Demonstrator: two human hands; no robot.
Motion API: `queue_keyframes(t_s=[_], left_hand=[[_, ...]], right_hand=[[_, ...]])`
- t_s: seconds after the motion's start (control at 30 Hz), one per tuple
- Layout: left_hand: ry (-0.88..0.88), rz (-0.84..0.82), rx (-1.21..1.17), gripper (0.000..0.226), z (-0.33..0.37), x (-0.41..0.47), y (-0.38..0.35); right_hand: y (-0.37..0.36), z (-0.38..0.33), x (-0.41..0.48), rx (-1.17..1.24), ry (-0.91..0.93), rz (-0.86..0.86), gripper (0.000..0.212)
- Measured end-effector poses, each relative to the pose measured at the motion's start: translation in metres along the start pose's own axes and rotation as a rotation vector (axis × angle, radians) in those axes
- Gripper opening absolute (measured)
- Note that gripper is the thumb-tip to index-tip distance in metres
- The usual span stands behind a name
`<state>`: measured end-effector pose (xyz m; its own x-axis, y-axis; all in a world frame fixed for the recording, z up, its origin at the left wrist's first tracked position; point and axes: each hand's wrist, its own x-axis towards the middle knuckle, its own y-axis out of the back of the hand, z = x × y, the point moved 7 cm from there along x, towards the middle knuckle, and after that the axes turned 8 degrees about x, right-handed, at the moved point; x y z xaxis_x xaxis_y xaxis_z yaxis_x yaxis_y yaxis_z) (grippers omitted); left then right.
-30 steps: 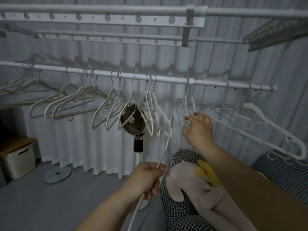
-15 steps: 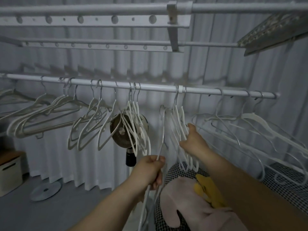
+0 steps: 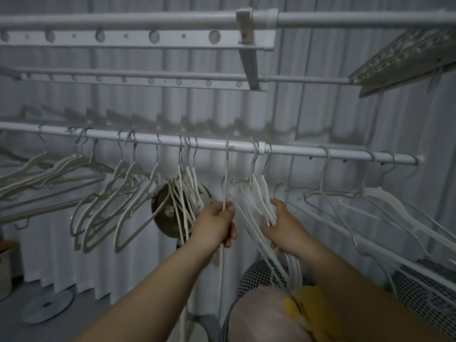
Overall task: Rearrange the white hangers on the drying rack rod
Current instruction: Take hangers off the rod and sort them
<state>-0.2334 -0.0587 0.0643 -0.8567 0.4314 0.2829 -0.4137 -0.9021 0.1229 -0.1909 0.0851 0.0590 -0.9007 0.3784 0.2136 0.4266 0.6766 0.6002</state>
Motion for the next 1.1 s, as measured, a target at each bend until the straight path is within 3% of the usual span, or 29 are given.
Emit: queue_keyframes(t_s=[0.3,0.57,0.67,0.77,0.83,0.93,1.1], left_hand=[[-0.032,-0.021,0.044,0.027,0.011,0.036,-0.010],[0.040,-0.072,0.144,0.017,-0.002,0.040,-0.018],[0.039,-0.071,0.188,0.036,-0.003,0.034,-0.017],[-0.116,0.062,0.451,0.044,0.010,0.023,-0.001],[-0.257,0.236,0.683,0.038,0.024,0.012,0.018],[-0.387,0.439,0.849,0.031,0.040,-0.001,0.043],[-0.236,0.402,1.254,0.041,0.025,0.003,0.064]], right_hand=[[-0.003,0.002,0.005,0.032,0.024,-0.030,0.061],[0.000,0.001,0.002,-0.002,0.051,-0.028,0.062],[0.006,-0.008,0.001,-0.088,0.111,0.057,0.063],[0.017,-0.025,-0.003,-0.192,0.213,0.248,0.058],[0.017,-0.039,-0.005,-0.225,0.307,0.301,0.055],[0.010,-0.063,-0.005,-0.300,0.433,0.320,0.051],[-0.019,-0.081,0.010,-0.436,0.442,0.196,0.052]])
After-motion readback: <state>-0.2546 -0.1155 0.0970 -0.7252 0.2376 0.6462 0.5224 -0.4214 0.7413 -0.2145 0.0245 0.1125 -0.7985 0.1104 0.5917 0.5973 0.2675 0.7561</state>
